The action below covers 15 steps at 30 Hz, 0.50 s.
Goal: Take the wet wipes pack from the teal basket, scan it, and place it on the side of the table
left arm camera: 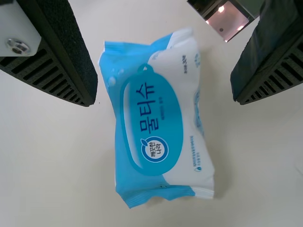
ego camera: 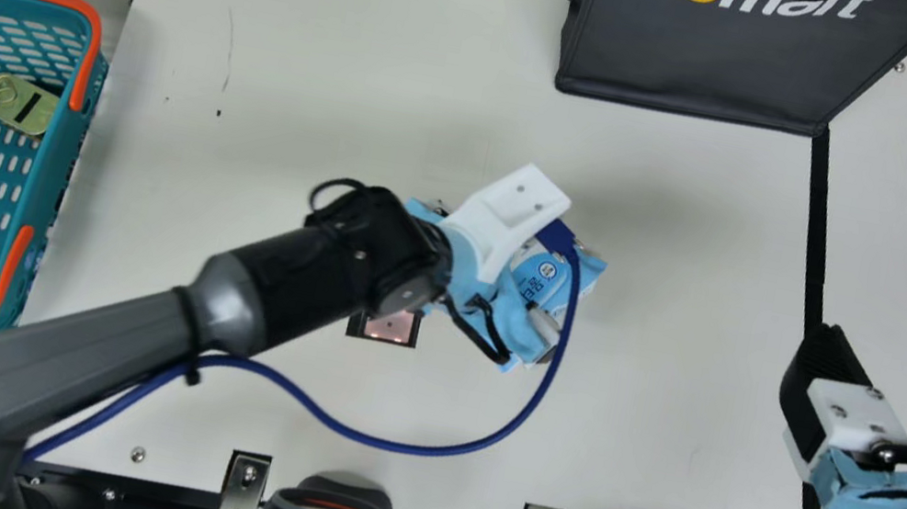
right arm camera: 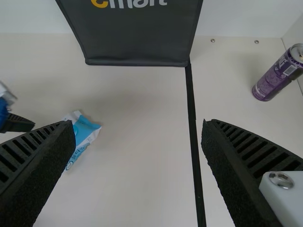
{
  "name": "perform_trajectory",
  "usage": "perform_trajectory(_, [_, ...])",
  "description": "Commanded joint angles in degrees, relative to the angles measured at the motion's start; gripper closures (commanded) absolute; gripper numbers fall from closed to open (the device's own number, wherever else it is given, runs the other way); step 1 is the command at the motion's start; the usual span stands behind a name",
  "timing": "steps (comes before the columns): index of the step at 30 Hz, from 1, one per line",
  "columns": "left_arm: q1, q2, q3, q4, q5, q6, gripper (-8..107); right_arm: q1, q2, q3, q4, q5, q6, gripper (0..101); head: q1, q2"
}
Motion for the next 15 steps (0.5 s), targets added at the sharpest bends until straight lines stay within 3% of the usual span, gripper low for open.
perform_trajectory(1, [1.2, -3.7, 2.7, -1.3, -0.2, 2.3, 9, 0.0, 0.0, 0.0, 0.0, 0.0, 0.0, 6, -1.7, 0.1])
perform_trajectory(15, [14.5, -21.7, 15.9, -5.6, 1.5, 11.7, 9, 0.0, 0.0, 0.0, 0.0, 0.0, 0.0, 6, -1.7, 0.1])
